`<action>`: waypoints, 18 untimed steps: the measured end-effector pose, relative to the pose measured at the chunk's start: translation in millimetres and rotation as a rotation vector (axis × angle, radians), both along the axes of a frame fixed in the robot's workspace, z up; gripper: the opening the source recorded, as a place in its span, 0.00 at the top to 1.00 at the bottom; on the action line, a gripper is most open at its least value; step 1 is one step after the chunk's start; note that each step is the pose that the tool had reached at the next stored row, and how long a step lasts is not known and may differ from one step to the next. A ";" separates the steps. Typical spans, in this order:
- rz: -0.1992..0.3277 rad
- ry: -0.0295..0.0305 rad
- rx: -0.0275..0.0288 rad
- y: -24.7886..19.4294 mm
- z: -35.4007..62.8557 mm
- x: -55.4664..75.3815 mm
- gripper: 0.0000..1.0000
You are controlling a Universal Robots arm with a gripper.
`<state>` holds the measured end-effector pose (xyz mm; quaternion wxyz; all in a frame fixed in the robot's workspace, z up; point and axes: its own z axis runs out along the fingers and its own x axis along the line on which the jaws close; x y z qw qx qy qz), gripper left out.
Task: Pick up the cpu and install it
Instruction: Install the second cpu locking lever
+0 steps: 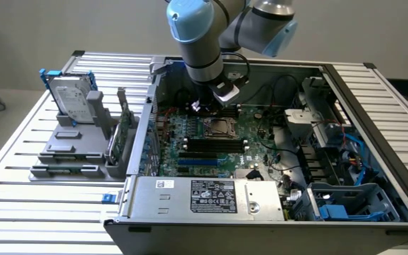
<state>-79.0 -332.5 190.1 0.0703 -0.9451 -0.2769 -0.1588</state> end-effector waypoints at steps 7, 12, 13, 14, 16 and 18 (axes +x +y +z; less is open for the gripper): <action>0.000 0.0026 0.0000 -0.3 0.0 1.6 0.89; 0.000 0.0042 0.0000 -0.4 0.0 3.4 0.89; 0.000 0.0047 0.0000 -0.4 0.0 3.8 0.89; 0.000 0.0051 0.0000 -0.4 0.1 4.2 0.89; 0.000 0.0062 0.0000 -0.4 0.1 4.9 0.89; 0.000 0.0070 0.0000 -0.4 0.1 5.4 0.89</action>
